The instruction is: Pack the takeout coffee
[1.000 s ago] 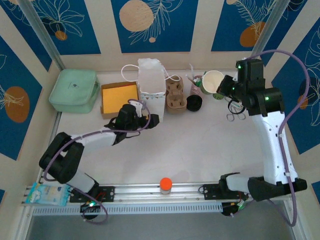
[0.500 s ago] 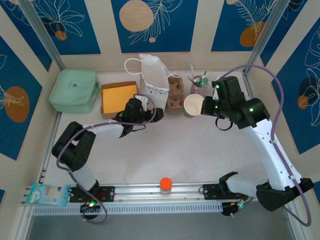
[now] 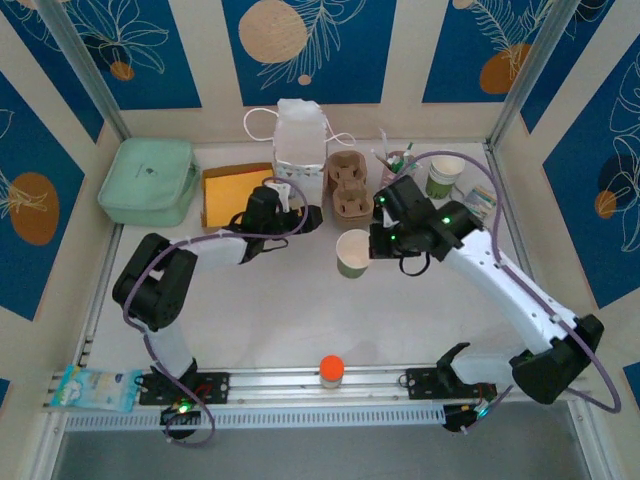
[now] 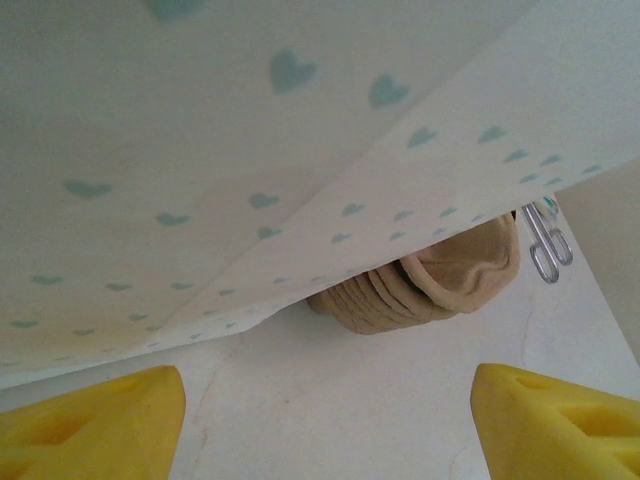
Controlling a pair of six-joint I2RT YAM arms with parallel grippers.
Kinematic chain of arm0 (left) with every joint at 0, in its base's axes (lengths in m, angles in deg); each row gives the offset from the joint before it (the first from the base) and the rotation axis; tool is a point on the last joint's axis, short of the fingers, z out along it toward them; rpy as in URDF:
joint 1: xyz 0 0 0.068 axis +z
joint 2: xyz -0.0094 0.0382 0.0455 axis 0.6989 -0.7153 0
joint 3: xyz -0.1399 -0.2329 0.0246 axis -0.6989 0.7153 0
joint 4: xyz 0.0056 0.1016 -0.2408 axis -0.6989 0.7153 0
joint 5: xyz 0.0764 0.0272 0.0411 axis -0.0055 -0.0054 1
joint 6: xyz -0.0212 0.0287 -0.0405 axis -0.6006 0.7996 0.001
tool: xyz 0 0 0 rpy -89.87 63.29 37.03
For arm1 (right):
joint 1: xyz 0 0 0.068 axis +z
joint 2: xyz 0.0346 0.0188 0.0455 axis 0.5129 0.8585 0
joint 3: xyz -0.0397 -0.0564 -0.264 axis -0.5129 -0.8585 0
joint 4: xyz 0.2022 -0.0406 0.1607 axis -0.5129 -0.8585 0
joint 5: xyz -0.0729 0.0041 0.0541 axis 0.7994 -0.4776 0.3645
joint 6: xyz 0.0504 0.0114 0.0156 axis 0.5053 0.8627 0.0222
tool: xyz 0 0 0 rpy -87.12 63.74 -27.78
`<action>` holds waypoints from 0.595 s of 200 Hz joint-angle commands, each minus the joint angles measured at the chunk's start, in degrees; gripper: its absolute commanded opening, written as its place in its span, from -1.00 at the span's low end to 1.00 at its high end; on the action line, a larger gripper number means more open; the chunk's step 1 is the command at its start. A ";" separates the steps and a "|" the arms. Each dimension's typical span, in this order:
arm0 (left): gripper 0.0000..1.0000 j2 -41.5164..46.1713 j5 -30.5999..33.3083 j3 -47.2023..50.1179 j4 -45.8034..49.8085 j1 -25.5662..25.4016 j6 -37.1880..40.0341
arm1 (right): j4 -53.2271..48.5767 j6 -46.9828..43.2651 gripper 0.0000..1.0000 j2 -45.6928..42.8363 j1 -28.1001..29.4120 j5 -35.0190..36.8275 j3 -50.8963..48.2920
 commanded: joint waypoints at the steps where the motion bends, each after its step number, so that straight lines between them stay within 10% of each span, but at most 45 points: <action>1: 0.55 1.49 -3.22 -0.38 0.16 -0.04 1.05 | 1.34 1.45 -0.96 1.90 1.42 -2.31 -1.48; 119: 0.72 24.70 -1.64 10.64 9.87 -4.88 4.08 | 9.78 3.26 -0.94 10.22 3.37 -1.09 -7.50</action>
